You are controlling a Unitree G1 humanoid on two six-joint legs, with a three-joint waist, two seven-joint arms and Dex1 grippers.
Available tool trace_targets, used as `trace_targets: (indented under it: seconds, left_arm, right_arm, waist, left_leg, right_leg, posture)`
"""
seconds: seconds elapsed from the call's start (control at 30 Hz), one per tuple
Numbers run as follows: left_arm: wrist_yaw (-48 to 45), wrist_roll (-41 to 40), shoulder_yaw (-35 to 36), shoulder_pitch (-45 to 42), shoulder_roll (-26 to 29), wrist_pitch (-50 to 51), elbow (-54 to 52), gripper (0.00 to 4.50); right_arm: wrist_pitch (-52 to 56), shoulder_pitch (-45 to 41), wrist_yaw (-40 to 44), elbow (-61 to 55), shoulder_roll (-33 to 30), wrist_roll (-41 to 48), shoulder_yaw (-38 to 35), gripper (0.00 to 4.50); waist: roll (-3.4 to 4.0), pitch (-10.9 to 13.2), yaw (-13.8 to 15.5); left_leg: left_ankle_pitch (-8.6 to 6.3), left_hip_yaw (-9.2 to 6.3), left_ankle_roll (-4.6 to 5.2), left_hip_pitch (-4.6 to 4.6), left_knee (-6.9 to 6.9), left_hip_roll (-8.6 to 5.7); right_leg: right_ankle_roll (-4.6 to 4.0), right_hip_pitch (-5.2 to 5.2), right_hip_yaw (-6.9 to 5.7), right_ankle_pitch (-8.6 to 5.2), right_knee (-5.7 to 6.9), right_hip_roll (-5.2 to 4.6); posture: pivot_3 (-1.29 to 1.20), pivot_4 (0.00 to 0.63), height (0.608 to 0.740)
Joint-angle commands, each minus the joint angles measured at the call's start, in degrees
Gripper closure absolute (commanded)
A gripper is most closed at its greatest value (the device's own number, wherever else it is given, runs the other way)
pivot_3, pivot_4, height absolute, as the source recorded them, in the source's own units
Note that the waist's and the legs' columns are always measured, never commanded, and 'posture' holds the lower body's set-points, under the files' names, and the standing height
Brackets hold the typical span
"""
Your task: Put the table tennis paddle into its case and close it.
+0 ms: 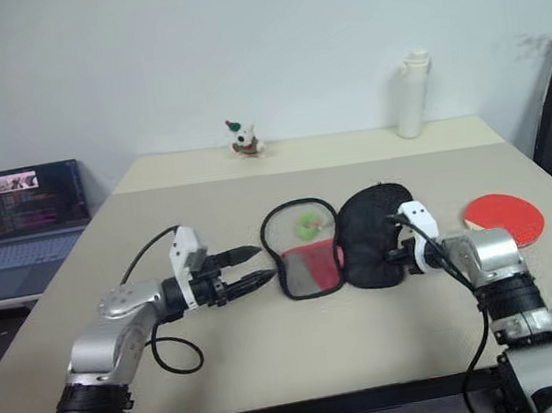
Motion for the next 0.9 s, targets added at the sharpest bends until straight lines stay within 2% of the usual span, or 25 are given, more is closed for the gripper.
trace_targets:
  seconds: [0.03, 0.33, 0.53, 0.63, 0.77, 0.9]
  left_arm:
    - [0.3, -0.5, 0.2, 0.3, 0.2, 0.1, -3.1, 1.05]
    - [0.7, -0.6, 0.2, 1.1, 0.2, 0.8, -4.7, 1.05]
    - [0.7, -0.6, 0.0, 0.9, 0.3, 0.8, -4.8, 1.05]
    - [0.5, -0.6, -0.2, 0.4, 0.2, 0.8, -4.5, 1.05]
    - [0.2, -0.6, -0.6, -0.2, 0.0, 0.6, -4.1, 1.05]
    - [0.1, -0.4, -1.1, -0.8, -0.4, 0.2, -3.3, 1.05]
  right_arm:
    - [-6.2, -3.5, 5.4, 5.3, -2.0, -3.2, 3.4, 4.48]
    - [-19.9, -12.2, 10.4, 24.6, -1.4, -11.7, 7.5, 4.48]
    - [-24.1, -14.8, 11.6, 30.9, -1.3, -14.1, 6.7, 4.48]
    - [-25.0, -15.3, 11.2, 32.1, -1.6, -14.5, 5.9, 3.85]
    - [-26.4, -15.3, 10.5, 32.0, -2.3, -15.6, 5.3, 2.48]
    - [-36.0, -15.1, 6.1, 30.2, -5.0, -19.6, 6.0, 1.1]
  waist:
    - [0.0, 0.0, 0.0]
    - [-0.01, 0.0, 0.0]
    - [0.0, 0.0, 0.0]
    - [0.0, 0.0, 0.0]
    - [0.0, 0.0, 0.0]
    - [0.03, 0.0, 0.0]
  left_leg:
    - [0.0, 0.01, 0.0, 0.0, -0.01, 0.0]
    - [0.0, 0.04, 0.0, -0.01, 0.01, 0.01]
    - [0.0, 0.04, 0.0, -0.01, 0.01, 0.01]
    - [0.0, 0.04, 0.0, -0.01, 0.01, 0.0]
    - [0.0, 0.04, 0.0, 0.0, 0.01, 0.01]
    - [0.0, 0.05, 0.0, -0.01, 0.01, -0.01]
  right_leg:
    - [0.0, 0.0, 0.0, 0.0, 0.0, 0.0]
    - [0.0, 0.0, 0.01, 0.0, 0.0, -0.02]
    - [-0.01, 0.0, 0.01, 0.01, 0.0, -0.04]
    - [-0.02, 0.0, 0.02, 0.01, 0.02, -0.04]
    - [-0.14, 0.0, 0.02, 0.08, 0.03, -0.04]
    - [-0.19, 0.0, 0.03, 0.11, 0.02, -0.04]
  posture:
    - [0.0, 0.15, 0.74]
    - [0.0, 0.15, 0.74]
    - [0.0, 0.15, 0.74]
    - [0.0, 0.15, 0.74]
    - [0.0, 0.15, 0.74]
    - [0.0, 0.15, 0.74]
